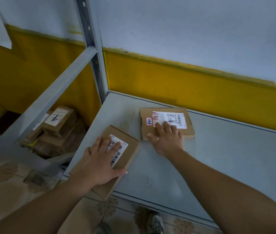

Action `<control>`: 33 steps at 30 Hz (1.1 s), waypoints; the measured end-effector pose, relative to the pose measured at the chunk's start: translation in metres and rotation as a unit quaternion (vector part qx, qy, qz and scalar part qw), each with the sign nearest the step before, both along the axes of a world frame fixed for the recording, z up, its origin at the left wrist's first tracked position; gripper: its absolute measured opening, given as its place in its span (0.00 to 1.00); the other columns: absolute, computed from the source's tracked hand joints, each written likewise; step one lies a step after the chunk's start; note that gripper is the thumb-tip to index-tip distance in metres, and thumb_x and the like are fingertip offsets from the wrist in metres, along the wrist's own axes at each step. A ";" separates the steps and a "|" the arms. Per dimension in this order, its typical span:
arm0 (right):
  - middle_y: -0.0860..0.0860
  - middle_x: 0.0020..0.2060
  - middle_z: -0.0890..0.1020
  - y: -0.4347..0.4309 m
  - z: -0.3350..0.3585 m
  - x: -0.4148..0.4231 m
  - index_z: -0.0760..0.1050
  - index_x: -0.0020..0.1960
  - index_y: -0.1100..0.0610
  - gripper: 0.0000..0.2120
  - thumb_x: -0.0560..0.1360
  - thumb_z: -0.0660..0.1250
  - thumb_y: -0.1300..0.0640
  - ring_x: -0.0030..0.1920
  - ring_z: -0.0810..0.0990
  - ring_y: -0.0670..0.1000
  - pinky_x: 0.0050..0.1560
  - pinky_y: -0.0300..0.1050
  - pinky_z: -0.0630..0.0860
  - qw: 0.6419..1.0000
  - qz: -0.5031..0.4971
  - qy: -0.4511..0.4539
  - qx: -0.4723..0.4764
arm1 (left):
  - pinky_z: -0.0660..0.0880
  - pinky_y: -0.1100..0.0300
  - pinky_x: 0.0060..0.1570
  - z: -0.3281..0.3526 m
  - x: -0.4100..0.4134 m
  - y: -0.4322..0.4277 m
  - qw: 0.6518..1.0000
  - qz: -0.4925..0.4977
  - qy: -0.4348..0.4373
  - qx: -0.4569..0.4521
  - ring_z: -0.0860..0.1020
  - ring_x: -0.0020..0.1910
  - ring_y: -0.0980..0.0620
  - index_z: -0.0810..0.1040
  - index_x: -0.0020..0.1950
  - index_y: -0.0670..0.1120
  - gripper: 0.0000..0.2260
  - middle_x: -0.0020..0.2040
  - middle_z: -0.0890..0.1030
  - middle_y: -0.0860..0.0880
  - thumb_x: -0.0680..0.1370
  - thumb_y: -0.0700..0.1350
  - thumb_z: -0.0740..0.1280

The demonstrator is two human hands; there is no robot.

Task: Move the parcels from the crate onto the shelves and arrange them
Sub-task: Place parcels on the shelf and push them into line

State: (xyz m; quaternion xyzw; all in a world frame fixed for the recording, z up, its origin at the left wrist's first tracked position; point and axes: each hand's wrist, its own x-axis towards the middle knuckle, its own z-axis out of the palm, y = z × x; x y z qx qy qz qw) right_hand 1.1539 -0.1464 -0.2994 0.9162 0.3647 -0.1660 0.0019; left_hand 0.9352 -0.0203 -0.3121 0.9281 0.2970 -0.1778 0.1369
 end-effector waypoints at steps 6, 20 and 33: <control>0.51 0.81 0.42 -0.002 -0.001 0.028 0.44 0.79 0.38 0.36 0.76 0.48 0.26 0.79 0.38 0.60 0.77 0.62 0.39 0.997 0.006 -0.032 -0.067 | 0.47 0.38 0.72 -0.005 0.000 0.011 0.999 -0.025 -0.017 0.014 0.35 0.77 0.44 0.42 0.78 0.60 0.53 0.79 0.37 0.52 0.56 0.81 0.40; 0.53 0.81 0.47 0.084 -0.012 0.027 0.47 0.79 0.41 0.32 0.79 0.45 0.31 0.79 0.42 0.63 0.76 0.66 0.43 0.987 0.154 -0.040 -0.037 | 0.45 0.40 0.73 0.000 -0.002 0.011 1.000 -0.016 -0.012 -0.005 0.33 0.76 0.47 0.43 0.78 0.59 0.51 0.78 0.37 0.53 0.59 0.81 0.42; 0.52 0.81 0.45 0.128 -0.018 0.025 0.45 0.80 0.42 0.32 0.80 0.43 0.32 0.79 0.41 0.62 0.76 0.66 0.41 0.981 0.187 -0.035 -0.022 | 0.45 0.41 0.73 0.001 -0.001 0.009 1.000 -0.007 -0.013 0.006 0.34 0.76 0.47 0.45 0.78 0.60 0.50 0.79 0.38 0.53 0.60 0.82 0.43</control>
